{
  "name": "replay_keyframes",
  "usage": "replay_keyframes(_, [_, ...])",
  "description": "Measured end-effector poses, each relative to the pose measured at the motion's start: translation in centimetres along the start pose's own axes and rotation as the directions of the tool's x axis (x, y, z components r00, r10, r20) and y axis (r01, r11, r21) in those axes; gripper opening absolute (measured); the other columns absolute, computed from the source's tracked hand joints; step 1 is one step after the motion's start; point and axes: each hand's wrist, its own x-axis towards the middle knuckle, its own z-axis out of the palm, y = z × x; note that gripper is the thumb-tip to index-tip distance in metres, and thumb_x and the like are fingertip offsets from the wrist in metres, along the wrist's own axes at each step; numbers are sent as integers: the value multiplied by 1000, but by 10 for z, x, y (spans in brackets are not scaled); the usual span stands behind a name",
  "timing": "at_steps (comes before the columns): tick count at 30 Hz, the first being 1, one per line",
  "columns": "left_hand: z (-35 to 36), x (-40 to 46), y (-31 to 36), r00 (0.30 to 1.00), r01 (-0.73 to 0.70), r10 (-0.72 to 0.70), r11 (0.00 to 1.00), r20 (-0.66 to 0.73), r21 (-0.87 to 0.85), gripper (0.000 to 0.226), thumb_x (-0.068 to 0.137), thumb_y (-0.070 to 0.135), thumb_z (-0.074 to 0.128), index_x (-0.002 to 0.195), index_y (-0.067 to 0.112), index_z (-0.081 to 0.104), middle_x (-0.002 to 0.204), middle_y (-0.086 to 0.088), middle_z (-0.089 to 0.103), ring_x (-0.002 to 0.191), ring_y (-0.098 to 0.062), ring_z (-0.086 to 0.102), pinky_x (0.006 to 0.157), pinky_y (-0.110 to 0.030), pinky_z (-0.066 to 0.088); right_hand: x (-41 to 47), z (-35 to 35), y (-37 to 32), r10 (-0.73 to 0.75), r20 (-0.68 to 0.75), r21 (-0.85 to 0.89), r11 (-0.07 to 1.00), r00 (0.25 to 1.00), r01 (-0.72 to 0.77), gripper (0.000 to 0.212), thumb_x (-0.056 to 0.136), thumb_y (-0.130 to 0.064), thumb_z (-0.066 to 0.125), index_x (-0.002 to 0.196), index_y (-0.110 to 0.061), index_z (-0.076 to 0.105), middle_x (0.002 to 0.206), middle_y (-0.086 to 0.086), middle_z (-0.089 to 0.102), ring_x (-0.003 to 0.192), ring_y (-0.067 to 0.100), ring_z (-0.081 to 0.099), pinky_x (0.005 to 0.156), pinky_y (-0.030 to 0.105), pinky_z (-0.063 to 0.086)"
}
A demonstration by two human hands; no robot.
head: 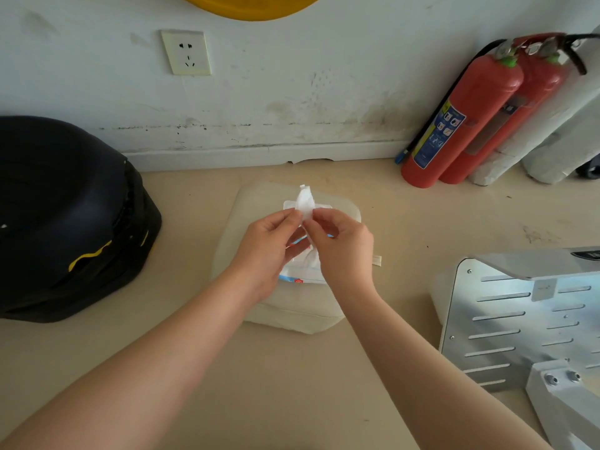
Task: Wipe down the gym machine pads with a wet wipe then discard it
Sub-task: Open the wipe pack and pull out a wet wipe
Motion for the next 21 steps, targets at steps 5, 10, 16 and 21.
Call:
replay_keyframes(5, [-6, -2, -3, 1000, -12, 12, 1000, -1, -18, 25, 94, 13, 48, 83, 11, 70, 83, -3, 72, 82, -12, 67, 72, -18, 54, 5, 2, 2, 111, 51, 82, 990, 992, -115, 5, 83, -17, 66, 81, -12, 66, 68, -7, 63, 68, 6, 60, 66, 18, 47])
replay_keyframes(10, [-17, 12, -8, 992, 92, -79, 986, -94, 137, 17, 94, 28, 48, 91, 21, 63, 88, 5, 64, 81, -8, 60, 72, -22, 46, 10, -12, 10, 178, 292, 329, 904, 940, -273, 20, 84, -5, 62, 67, -15, 56, 66, 0, 60, 71, 16, 55, 77, 26, 44])
replay_keyframes(16, [-20, 16, -9, 981, 192, -192, 973, -9, 129, 12, 89, 21, 58, 81, 14, 63, 72, 2, 68, 70, -15, 62, 65, -24, 52, 21, -29, 21, 175, 454, 443, 807, 874, -391, 19, 87, -4, 58, 71, -15, 55, 70, 1, 61, 69, 16, 58, 75, 25, 49])
replay_keyframes(21, [-24, 19, -15, 994, 56, -45, 992, -98, 112, 15, 88, 15, 59, 72, 16, 58, 73, 1, 62, 62, -8, 60, 60, -18, 51, 24, -33, 33, 244, 464, 435, 775, 851, -459, 13, 92, -8, 52, 84, -10, 62, 74, 0, 66, 71, 12, 63, 81, 30, 53])
